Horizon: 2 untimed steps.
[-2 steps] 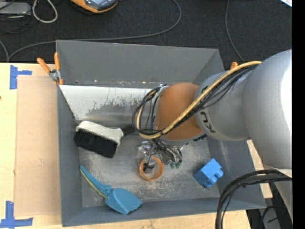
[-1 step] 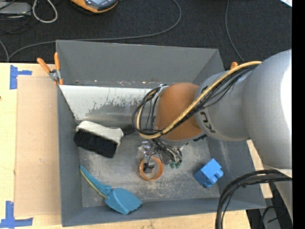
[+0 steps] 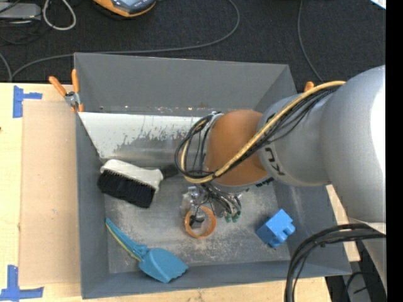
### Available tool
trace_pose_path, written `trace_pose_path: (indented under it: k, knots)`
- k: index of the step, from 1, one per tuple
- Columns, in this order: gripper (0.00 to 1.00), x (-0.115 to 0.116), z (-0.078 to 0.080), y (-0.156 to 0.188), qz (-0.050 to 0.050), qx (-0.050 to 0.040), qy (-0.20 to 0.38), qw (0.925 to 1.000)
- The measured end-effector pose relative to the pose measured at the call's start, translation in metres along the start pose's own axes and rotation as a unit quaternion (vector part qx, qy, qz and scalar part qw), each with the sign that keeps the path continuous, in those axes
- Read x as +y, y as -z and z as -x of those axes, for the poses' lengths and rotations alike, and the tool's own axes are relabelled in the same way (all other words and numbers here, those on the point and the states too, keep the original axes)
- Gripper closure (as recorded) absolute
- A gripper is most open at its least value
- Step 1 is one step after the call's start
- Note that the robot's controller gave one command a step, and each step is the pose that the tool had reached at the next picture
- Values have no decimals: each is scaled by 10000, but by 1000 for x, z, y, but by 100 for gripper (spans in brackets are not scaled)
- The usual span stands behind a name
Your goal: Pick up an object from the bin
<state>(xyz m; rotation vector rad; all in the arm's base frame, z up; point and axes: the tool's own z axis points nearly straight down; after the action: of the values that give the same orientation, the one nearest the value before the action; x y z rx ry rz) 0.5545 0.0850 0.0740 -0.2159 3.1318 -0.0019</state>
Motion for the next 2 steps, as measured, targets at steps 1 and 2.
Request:
trace_pose_path:
  k: [1, 2]
  knots:
    - [100, 38, -6, -2, -4, -2, 1811, 9835]
    - [100, 23, -5, 2, -1, 13, 754, 9972]
